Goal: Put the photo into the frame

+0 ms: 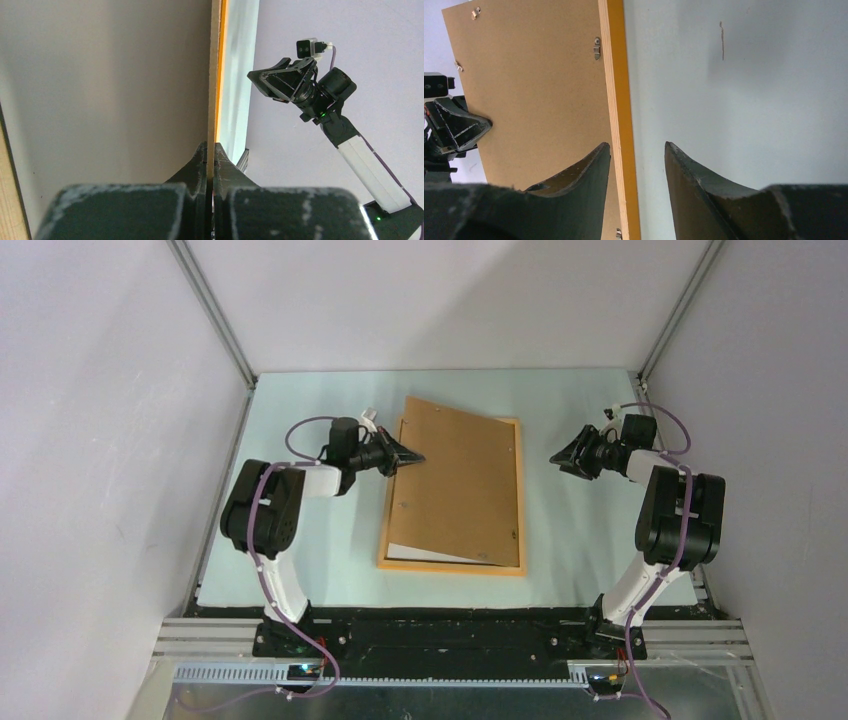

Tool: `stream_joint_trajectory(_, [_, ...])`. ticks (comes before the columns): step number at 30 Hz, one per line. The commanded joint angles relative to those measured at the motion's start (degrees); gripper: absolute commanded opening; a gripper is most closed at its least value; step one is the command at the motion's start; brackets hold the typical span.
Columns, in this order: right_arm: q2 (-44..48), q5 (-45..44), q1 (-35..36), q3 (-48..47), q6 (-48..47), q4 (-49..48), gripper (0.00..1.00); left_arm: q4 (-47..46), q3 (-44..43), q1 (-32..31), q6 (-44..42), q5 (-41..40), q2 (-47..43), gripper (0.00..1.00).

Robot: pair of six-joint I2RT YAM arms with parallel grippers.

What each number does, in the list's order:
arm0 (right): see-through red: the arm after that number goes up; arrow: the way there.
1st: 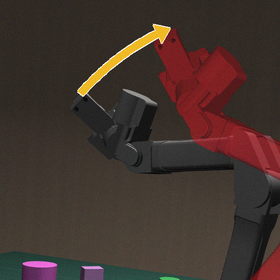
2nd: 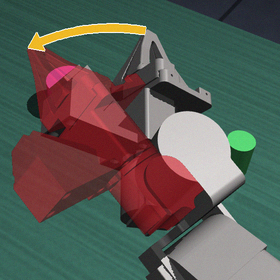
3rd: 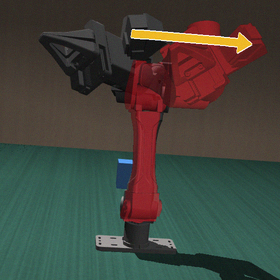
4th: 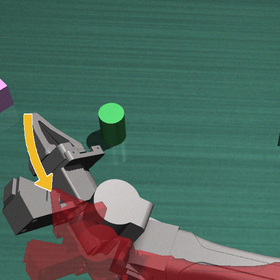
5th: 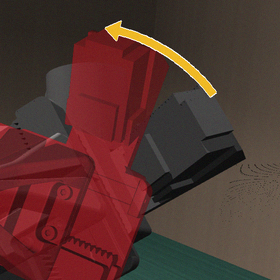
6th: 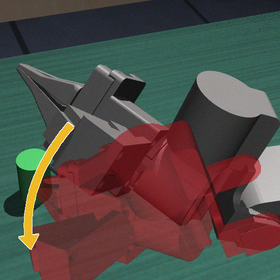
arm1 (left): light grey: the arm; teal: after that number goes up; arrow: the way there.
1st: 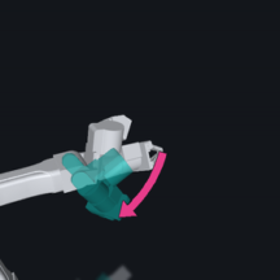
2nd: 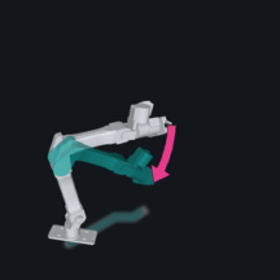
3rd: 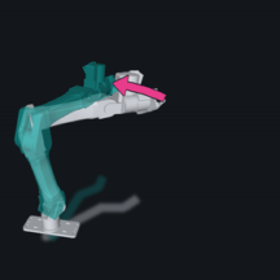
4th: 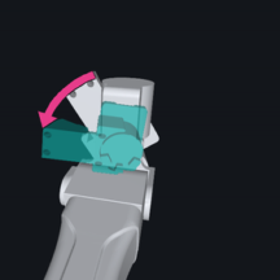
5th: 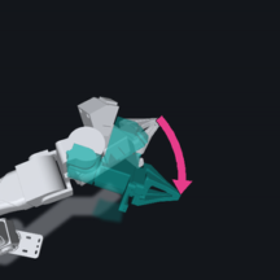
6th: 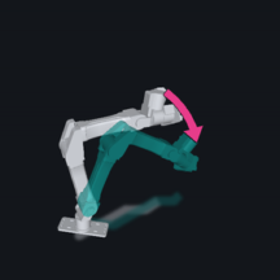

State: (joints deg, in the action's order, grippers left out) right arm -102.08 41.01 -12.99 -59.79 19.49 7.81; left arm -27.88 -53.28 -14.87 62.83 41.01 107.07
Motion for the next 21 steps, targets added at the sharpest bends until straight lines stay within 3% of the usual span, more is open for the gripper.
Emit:
stream_joint_trajectory(1, [-0.7,1.1,-0.4,-0.1,0.2,-1.6,0.49,-0.5,-2.5,-0.9,-1.9,2.0,0.7,0.0])
stream_joint_trajectory(8, [-0.8,1.1,-0.4,-0.1,0.2,-1.5,0.49,0.3,-2.7,-0.9,-3.3,2.2,1.5,0.05])
stream_joint_trajectory(21, [-1.0,1.2,-0.4,-0.1,0.4,-1.6,0.48,6.6,-4.2,-0.9,-7.9,0.7,1.8,0.55])
